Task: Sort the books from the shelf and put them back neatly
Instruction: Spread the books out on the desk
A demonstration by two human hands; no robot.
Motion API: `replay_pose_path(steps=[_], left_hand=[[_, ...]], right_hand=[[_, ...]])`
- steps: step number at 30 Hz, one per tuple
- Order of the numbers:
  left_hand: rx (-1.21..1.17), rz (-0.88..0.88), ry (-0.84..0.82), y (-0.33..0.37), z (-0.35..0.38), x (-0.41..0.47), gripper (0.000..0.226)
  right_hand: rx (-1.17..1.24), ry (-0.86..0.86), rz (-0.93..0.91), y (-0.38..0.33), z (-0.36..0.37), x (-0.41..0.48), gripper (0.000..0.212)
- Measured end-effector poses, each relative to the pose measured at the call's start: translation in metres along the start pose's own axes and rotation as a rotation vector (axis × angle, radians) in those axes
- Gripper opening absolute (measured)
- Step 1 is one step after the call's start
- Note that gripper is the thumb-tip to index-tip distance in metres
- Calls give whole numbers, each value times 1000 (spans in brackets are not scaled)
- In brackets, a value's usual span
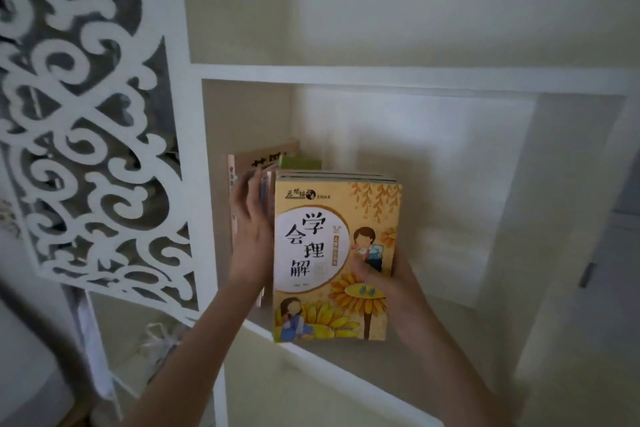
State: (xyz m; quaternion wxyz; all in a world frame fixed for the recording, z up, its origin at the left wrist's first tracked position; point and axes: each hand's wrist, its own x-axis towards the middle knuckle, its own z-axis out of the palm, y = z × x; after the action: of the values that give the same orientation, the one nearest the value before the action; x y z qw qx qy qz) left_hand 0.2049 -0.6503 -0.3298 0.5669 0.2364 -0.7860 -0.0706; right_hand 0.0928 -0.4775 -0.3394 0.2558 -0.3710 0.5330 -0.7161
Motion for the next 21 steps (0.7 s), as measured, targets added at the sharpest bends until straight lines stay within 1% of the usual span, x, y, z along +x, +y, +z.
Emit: replay_pose_path(steps=[1, 3, 4, 5, 8, 9, 12, 13, 15, 16, 18, 20, 21], left_hand=[[14, 61, 3, -9, 3, -3, 77], [-72, 63, -11, -22, 6, -7, 94], [-130, 76, -19, -26, 8, -8, 97], [-191, 82, -9, -25, 8, -8, 93], [-287, 40, 14, -23, 12, -15, 63], [-300, 22, 34, -21, 14, -16, 60], [-363, -8, 87, -17, 18, -22, 61], [-372, -22, 95, -17, 19, -22, 59], [-353, -13, 90, -21, 20, -22, 56], [-311, 18, 78, -22, 20, -23, 56], [-213, 76, 66, -23, 23, -32, 60], [-119, 73, 96, -23, 24, -45, 61], [-68, 41, 115, -22, 24, -52, 64]], right_hand=[[-18, -28, 4, 7, -3, 9, 54], [-46, -91, 12, 16, -8, 22, 50], [-63, -108, 16, 17, -8, 27, 48], [-74, -132, 16, 18, -10, 35, 47], [-119, -212, 37, 20, -14, 54, 46], [-141, -232, 43, 21, -16, 60, 44], [-200, -265, 68, 26, -16, 79, 37], [-224, -271, 74, 28, -16, 86, 39], [-273, -283, 61, 32, -14, 98, 53], [-284, -298, 57, 31, -12, 101, 60], [-318, -300, 35, 33, -9, 107, 66], [-369, -273, -24, 36, -5, 109, 76], [-389, -242, -49, 39, -2, 108, 84]])
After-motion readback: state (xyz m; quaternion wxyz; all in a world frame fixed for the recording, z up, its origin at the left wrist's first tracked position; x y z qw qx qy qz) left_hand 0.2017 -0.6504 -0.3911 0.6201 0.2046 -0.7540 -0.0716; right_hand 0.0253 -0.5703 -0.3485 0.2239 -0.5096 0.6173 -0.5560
